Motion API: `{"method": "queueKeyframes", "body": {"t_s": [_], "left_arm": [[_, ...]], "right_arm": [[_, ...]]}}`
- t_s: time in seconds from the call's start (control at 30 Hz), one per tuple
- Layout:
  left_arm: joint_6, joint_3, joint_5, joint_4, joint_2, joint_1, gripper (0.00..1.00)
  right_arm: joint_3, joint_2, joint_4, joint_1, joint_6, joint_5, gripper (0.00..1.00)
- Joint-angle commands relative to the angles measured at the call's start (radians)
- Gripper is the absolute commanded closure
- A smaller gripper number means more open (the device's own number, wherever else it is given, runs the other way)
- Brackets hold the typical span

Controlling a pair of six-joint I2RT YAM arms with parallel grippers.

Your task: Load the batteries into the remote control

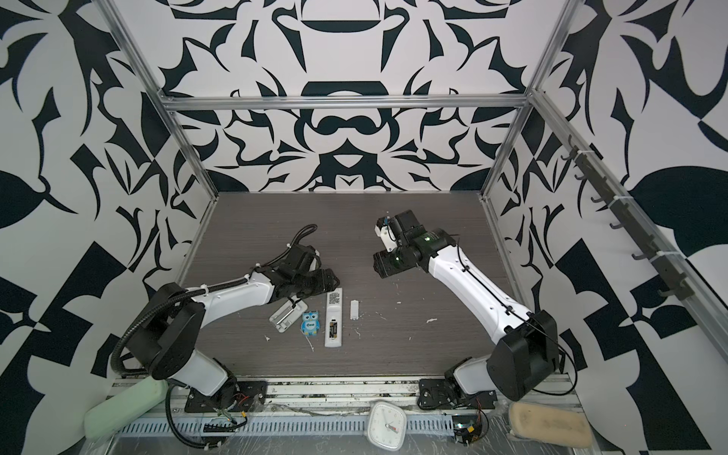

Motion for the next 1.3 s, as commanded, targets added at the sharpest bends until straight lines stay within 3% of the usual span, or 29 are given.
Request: {"method": "queueKeyframes", "body": {"t_s": [0.0, 0.33, 0.53, 0.97, 1.27], "left_arm": [[0.115, 0.073, -0.073, -0.187, -0.063, -0.023, 0.19], [0.321, 0.286, 0.052, -0.327, 0.101, -0.197, 0.39], [0.433, 0.426, 0.044, -0.442, 0.273, -0.298, 0.5], [0.557, 0.481, -0.029, -0.571, 0.369, -0.374, 0.59], [0.599, 0.5, -0.091, -0.604, 0.395, -0.378, 0.65]], "right_arm": [[0.015, -0.011, -0.006, -0.008, 0.001, -0.013, 0.35], [-0.191, -0.065, 0.084, -0.105, 0.085, -0.153, 0.32], [-0.305, -0.117, 0.133, -0.194, 0.141, -0.236, 0.31], [-0.376, -0.147, 0.154, -0.262, 0.147, -0.276, 0.31], [-0.373, -0.148, 0.152, -0.27, 0.147, -0.28, 0.32]]}}
